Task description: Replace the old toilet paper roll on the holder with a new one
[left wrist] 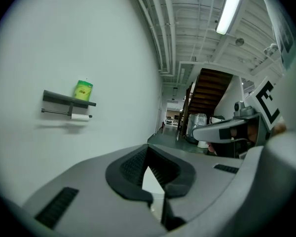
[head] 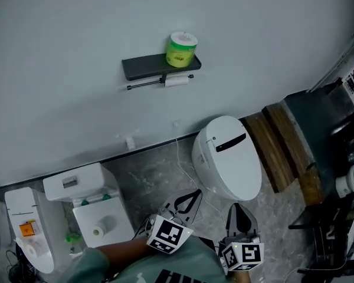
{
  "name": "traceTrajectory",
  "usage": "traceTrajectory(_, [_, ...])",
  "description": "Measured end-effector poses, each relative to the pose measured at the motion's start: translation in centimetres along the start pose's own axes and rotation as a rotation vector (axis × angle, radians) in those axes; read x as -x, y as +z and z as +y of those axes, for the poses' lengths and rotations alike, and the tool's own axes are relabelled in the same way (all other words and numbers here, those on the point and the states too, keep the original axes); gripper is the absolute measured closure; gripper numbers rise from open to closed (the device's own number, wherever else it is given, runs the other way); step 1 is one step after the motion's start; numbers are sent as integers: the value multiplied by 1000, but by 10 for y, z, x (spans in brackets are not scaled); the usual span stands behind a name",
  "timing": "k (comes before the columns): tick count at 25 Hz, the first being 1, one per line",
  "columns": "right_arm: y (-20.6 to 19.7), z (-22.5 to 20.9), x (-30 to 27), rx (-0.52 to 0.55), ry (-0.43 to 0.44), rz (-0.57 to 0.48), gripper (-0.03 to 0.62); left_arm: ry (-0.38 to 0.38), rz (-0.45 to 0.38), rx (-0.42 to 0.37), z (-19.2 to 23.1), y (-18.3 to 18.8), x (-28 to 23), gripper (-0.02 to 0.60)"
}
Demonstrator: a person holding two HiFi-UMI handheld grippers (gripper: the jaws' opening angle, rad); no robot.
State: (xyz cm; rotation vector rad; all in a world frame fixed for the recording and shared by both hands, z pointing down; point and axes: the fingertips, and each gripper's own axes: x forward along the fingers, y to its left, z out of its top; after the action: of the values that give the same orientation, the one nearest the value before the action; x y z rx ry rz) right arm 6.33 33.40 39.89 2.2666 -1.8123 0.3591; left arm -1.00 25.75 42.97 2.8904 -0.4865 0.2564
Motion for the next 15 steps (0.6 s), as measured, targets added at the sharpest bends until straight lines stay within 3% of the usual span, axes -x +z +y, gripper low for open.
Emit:
traceTrajectory(5, [3,21,-22,22,75,5,586,73,-3,8,27,-3,13,577])
traceTrajectory(15, [11,59,-77,63,278,2,586,299,15,58,83,-10,37,578])
